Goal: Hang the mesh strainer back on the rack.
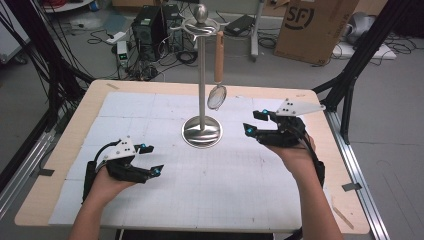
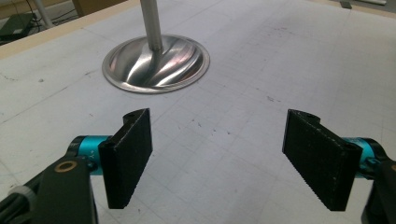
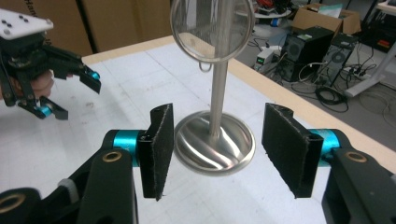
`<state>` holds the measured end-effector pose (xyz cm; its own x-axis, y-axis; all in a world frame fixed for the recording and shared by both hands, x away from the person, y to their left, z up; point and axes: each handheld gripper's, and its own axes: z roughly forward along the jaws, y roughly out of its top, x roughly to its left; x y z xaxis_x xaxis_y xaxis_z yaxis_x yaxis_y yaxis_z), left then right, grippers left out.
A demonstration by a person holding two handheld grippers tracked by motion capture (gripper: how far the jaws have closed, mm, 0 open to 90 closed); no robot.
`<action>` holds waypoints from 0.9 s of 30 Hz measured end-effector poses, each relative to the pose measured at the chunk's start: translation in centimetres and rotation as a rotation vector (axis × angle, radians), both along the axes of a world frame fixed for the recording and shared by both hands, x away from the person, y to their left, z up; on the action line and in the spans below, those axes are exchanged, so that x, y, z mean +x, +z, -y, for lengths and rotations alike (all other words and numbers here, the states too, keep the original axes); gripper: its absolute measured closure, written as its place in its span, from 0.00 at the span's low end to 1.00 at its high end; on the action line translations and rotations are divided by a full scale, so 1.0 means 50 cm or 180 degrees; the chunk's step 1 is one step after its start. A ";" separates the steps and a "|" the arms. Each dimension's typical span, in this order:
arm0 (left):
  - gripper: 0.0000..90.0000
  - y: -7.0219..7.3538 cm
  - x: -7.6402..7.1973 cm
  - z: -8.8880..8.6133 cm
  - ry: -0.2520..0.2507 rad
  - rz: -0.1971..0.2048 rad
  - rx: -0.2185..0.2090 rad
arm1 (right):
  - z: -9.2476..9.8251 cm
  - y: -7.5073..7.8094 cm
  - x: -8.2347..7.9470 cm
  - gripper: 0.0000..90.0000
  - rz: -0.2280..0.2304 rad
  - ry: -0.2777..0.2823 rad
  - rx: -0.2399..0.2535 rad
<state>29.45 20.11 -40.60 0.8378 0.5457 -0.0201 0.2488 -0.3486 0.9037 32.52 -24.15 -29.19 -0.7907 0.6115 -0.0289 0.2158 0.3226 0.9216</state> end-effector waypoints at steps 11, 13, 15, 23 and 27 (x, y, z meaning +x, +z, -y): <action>0.28 0.000 -0.001 0.001 -0.0003 0.0000 0.0018 | 0.024 -0.047 -0.020 0.45 -0.0047 -0.0058 0.0066; 0.28 0.000 -0.001 0.001 0.0001 0.0000 0.0008 | 0.028 -0.055 -0.023 0.44 -0.0061 -0.0070 0.0076; 0.28 0.000 -0.001 0.000 -0.0004 -0.0008 -0.0003 | 0.031 -0.063 -0.027 0.43 -0.0078 -0.0082 0.0089; 0.27 0.000 -0.002 0.001 -0.0003 -0.0006 -0.0021 | 0.041 -0.108 -0.043 0.41 -0.0124 -0.0112 0.0141; 0.27 0.000 -0.002 0.000 0.0006 -0.0002 -0.0018 | 0.046 -0.136 -0.049 0.40 -0.0182 -0.0137 0.0154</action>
<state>29.36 20.13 -40.59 0.8366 0.5473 -0.0238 0.2501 -0.3429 0.9055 30.07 -26.44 -35.97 -0.7632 0.6445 0.0460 0.2813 0.2673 0.9216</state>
